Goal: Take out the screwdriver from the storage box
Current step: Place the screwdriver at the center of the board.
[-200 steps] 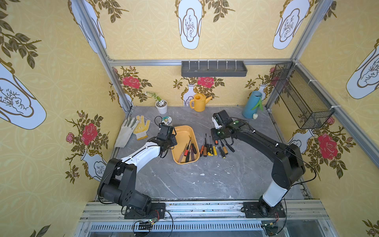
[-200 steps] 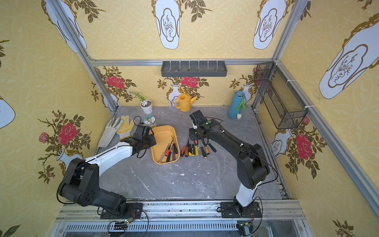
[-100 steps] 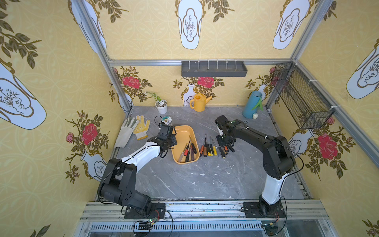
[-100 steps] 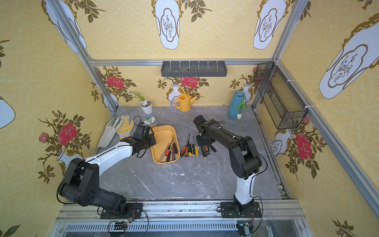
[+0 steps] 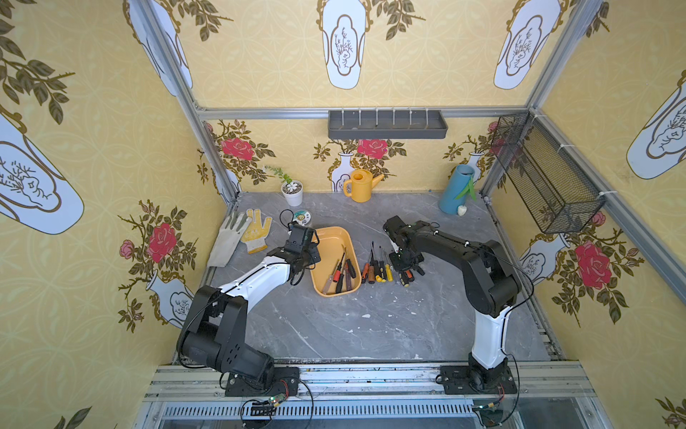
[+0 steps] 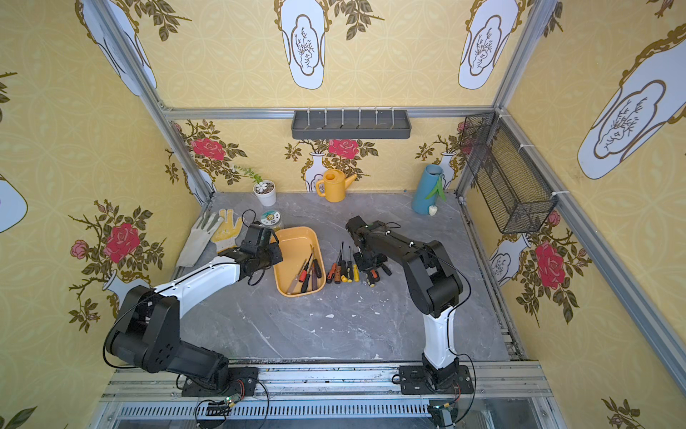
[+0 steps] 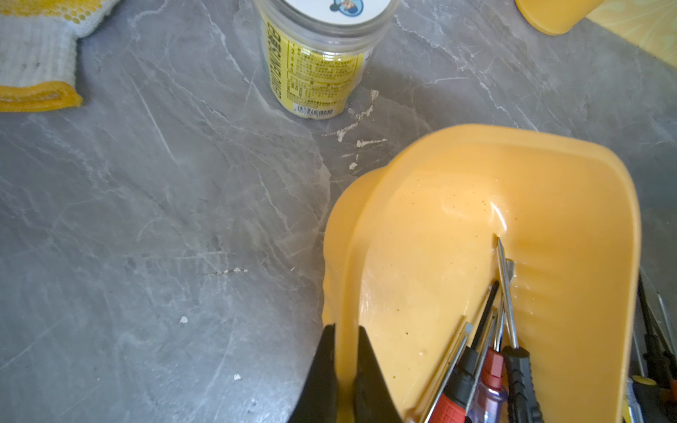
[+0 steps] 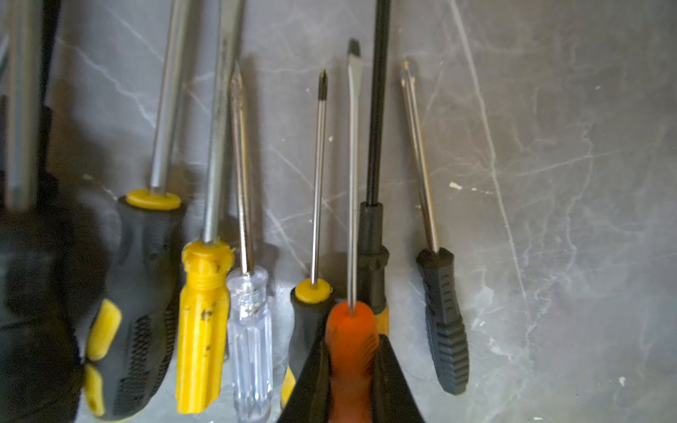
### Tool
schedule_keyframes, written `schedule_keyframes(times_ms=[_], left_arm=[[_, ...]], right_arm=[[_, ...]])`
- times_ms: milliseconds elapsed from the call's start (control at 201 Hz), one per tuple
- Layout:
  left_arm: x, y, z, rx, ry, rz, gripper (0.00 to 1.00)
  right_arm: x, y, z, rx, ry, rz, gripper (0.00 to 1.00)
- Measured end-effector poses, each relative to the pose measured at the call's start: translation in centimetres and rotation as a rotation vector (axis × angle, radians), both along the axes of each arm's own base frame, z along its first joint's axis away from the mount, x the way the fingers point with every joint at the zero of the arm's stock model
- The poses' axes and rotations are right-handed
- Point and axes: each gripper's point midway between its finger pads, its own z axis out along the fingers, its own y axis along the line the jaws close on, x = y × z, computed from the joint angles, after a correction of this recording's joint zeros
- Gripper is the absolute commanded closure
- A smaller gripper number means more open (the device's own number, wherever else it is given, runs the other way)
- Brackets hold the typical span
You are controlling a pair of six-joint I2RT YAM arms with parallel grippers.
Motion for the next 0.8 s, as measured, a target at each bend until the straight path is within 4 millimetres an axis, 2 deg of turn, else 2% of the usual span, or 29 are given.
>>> schedule_keyframes(times_ms=[75, 169, 388, 802], left_arm=[[0.0, 0.0, 0.0, 0.001, -0.001, 0.001, 1.00], [0.0, 0.0, 0.0, 0.001, -0.001, 0.001, 1.00], [0.0, 0.0, 0.0, 0.001, -0.001, 0.001, 1.00], [0.0, 0.1, 0.2, 0.002, -0.006, 0.003, 1.00]], right_arm=[[0.0, 0.0, -0.1, -0.008, -0.001, 0.003, 0.91], [0.0, 0.2, -0.1, -0.013, -0.006, 0.010, 0.79], [-0.2, 1.4, -0.2, 0.009, -0.007, 0.027, 0.64], [-0.4, 2.1, -0.5, 0.042, 0.007, 0.018, 0.56]])
